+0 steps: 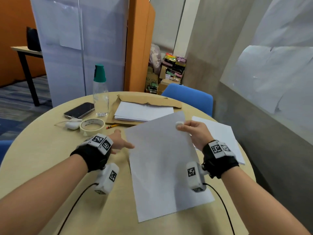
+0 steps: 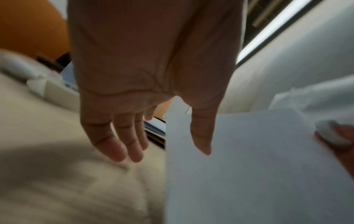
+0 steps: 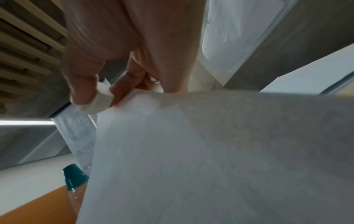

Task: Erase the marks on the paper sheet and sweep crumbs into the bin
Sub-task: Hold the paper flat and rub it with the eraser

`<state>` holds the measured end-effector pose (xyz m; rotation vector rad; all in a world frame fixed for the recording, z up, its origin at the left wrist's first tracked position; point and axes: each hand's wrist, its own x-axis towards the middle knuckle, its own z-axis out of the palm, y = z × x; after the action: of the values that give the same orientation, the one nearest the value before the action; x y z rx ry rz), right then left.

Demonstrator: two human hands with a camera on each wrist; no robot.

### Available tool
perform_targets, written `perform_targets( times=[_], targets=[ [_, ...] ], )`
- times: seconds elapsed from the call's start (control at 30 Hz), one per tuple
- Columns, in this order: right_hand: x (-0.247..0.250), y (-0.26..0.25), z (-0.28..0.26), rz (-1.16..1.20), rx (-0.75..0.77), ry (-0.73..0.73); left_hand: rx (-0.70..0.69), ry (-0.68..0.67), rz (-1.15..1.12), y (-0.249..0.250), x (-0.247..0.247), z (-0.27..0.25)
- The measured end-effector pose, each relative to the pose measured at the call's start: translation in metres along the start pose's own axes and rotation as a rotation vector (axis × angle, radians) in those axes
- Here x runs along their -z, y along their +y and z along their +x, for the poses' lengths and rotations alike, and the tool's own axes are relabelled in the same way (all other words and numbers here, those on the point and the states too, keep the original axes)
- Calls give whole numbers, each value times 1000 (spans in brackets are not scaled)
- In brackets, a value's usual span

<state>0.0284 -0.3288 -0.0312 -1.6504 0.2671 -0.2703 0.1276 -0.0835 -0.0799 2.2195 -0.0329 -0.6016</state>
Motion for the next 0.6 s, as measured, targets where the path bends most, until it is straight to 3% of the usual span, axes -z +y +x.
perform_targets(
  times=[0.1,0.23,0.33,0.4,0.47,0.5,0.53,0.6],
  targets=[
    [-7,-17,1,120,81,-33,-113,-7,-308,15,1,-3],
    [-6,-51,8,132,323,51,-376,163,-490,51,25,-19],
    [-2,-64,12,-27,402,144,-475,204,-588,66,42,-28],
    [-3,-62,11,-212,478,307,-538,194,-616,71,47,-34],
    [-8,-53,6,-448,760,583,-591,156,-637,75,50,-40],
    [-15,-48,1,-538,951,647,-606,126,-648,76,51,-42],
    [-22,-42,-4,-611,1121,608,-615,87,-657,78,52,-44],
    [-38,-28,-11,-786,1328,329,-618,-6,-661,82,52,-47]
  ],
)
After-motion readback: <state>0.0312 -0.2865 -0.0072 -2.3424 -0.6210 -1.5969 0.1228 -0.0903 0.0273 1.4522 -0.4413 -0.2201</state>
